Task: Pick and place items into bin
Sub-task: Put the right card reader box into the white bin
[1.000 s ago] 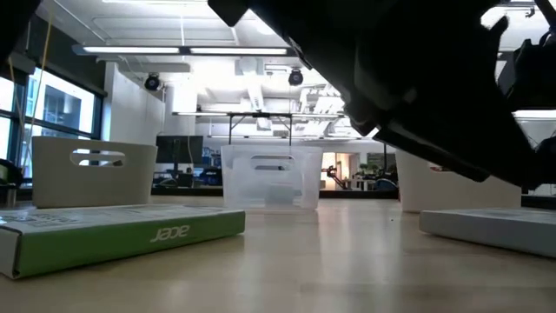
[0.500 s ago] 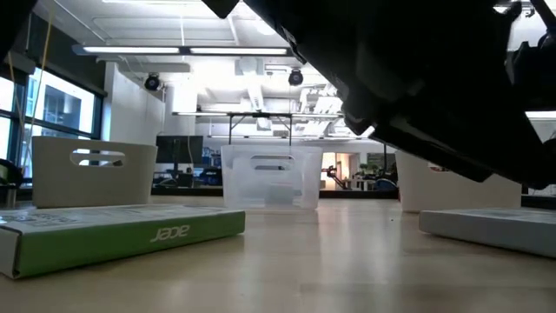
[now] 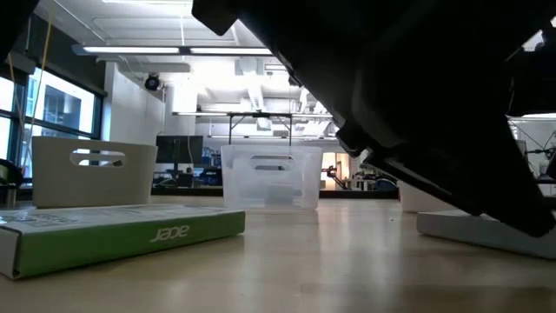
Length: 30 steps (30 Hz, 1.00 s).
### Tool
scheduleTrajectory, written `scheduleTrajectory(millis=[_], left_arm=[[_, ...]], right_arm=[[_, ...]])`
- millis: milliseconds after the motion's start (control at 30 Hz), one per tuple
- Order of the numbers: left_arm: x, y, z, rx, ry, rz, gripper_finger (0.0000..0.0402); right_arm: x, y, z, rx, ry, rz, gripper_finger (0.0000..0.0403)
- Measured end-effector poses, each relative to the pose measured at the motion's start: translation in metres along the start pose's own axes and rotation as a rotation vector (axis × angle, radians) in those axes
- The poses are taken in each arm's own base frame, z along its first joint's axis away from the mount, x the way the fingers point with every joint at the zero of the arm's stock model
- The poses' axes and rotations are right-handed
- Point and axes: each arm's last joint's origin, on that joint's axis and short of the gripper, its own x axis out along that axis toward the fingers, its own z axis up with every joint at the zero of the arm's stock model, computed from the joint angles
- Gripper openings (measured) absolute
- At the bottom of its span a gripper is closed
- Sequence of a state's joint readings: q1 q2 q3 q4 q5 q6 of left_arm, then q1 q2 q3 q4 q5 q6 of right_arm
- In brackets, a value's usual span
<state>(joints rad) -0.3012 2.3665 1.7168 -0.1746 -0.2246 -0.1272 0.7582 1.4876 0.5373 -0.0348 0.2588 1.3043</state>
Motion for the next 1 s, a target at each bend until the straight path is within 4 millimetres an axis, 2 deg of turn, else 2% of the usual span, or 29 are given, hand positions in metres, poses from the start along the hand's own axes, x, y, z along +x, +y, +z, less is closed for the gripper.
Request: scheduleTrajectory(millis=[233, 633, 767, 1000], left_arm=[[-0.003, 0.002, -0.006, 0.048, 0.082, 0.019, 0.0232], [-0.004, 0.001, -0.014, 0.183, 0.159, 0.033, 0.0232], [-0.005, -0.003, -0.015, 0.256, 0.159, 0.031, 0.0232], [-0.014, -0.007, -0.010, 0.289, 0.143, 0.039, 0.0232]], right_arm=[[0.000, -0.002, 0.000, 0.058, -0.002, -0.026, 0.0012], [-0.003, 0.020, 0.010, 0.081, -0.175, 0.186, 0.0012], [-0.002, 0.016, 0.009, 0.098, -0.178, 0.168, 0.0012], [0.003, -0.005, 0.001, 0.142, -0.170, 0.083, 0.0012]])
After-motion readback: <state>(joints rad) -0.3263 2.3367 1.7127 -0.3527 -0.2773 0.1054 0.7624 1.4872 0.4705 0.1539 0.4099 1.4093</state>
